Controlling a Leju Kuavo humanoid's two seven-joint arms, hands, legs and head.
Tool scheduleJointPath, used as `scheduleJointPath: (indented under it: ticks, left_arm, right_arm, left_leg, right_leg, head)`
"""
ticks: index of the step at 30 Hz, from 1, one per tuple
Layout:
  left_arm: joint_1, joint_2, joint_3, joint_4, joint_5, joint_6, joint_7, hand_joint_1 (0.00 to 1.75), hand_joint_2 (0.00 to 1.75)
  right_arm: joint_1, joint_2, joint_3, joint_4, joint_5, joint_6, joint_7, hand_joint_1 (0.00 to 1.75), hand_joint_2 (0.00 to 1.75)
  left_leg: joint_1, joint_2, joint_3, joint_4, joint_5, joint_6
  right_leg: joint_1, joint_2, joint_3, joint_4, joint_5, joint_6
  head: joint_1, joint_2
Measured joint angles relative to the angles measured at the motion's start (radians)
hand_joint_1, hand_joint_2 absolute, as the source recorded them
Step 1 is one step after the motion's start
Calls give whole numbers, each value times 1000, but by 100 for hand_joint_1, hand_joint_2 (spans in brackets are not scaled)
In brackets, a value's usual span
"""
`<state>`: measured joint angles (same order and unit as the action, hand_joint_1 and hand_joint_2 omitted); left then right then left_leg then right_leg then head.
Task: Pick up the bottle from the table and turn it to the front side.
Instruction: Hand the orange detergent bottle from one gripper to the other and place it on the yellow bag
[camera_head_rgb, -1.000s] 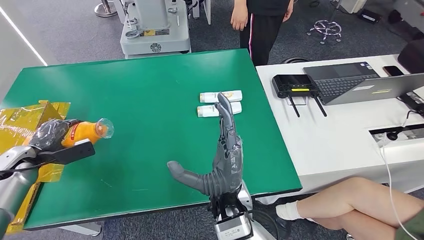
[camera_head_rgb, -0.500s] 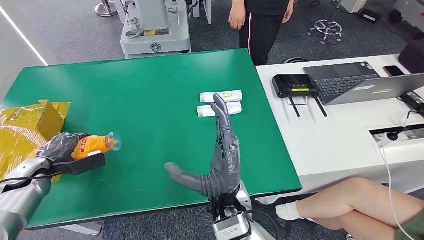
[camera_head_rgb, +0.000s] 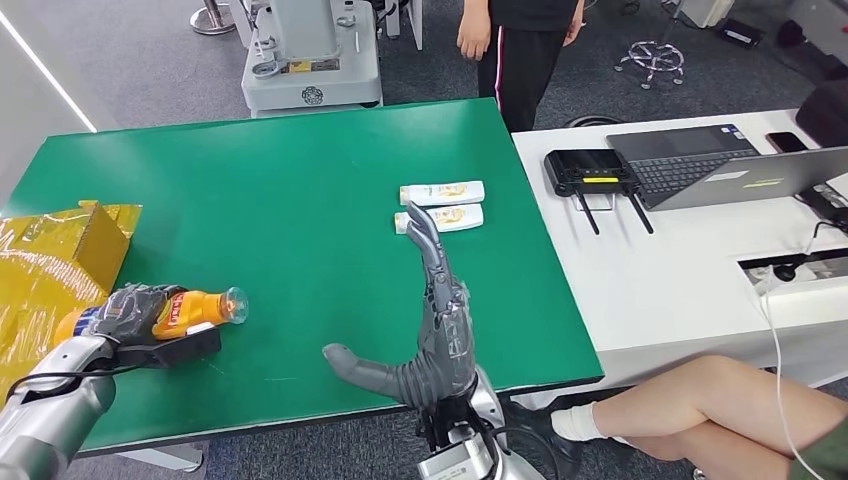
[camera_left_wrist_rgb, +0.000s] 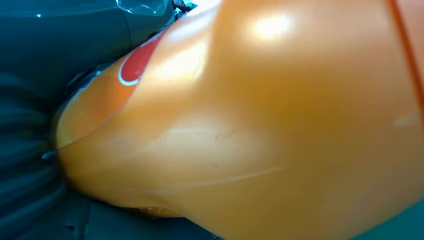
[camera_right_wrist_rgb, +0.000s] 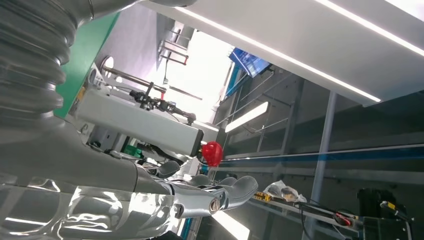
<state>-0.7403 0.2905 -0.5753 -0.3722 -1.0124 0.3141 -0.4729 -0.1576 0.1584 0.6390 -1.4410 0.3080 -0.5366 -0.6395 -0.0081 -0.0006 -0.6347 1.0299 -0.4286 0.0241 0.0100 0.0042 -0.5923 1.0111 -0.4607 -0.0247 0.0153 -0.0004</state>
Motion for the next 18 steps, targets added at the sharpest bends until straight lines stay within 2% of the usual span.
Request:
scheduleJointPath:
  ticks: [12, 18]
  left_arm:
    - [11, -6, 0, 11, -30, 34, 49, 175, 175]
    - [10, 11, 0, 15, -60, 34, 75, 175, 175]
  right_arm:
    - [-5, -6, 1, 17, -3, 27, -4, 0, 175]
    - [-21, -6, 9, 30, -14, 34, -7, 0, 175]
  left_leg:
    - [0, -1, 3, -1, 1, -1]
    - [0, 1, 5, -1, 1, -2]
  right_leg:
    - [0, -1, 4, 1, 0, 0]
    - [0, 1, 4, 2, 1, -2]
  head:
    - [0, 0]
    - [0, 0]
